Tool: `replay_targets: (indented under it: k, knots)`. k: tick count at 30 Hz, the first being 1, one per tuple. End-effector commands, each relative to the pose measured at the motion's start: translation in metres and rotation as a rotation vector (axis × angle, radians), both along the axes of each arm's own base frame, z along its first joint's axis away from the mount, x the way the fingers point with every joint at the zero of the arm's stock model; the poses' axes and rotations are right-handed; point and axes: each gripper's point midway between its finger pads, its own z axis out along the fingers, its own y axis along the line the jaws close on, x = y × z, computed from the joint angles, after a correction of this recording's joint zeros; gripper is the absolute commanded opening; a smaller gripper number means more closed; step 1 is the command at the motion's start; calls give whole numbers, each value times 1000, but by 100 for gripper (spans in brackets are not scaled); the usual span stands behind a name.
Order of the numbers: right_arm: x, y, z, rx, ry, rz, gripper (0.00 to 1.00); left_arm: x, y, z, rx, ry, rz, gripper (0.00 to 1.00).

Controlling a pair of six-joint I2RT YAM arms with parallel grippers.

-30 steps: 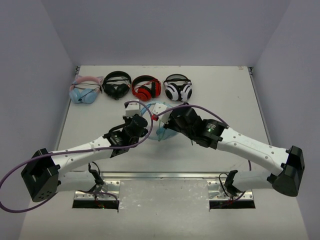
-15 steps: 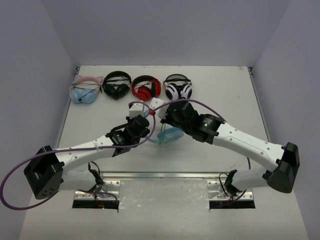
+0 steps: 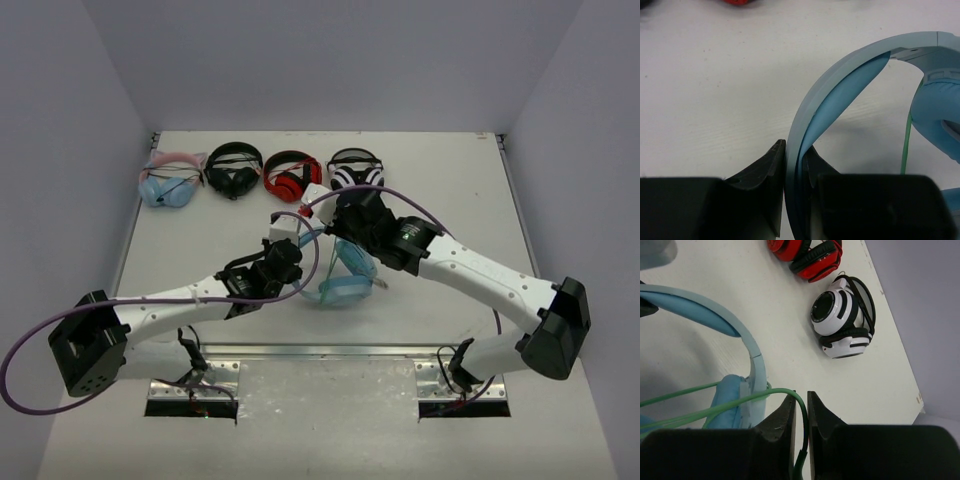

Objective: Wrap the headphones

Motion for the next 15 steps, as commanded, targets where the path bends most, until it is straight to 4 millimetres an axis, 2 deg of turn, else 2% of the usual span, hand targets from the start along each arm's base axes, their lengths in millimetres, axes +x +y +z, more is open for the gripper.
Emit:
replay_targets:
  k: [1,2,4,7,11,15]
  knots:
    - [33,-7,58,74,-158,-69,12,-19,-27,5,-18,-7,-158,1]
    - [35,-7,57,72,-155,-70,12,-21,-36,11,-37,-30,-181,0]
    - [37,-7,53,62,-139,-65,11,-25,-40,14,-35,-38,-205,0]
    - [41,-12,44,55,-119,-79,4,-31,-45,23,-49,-57,-222,0]
    - [47,-27,37,75,-94,-108,1,-35,-41,38,-82,-91,-219,0]
    - [53,-46,42,112,-98,-155,1,-35,-32,58,-131,-136,-188,0]
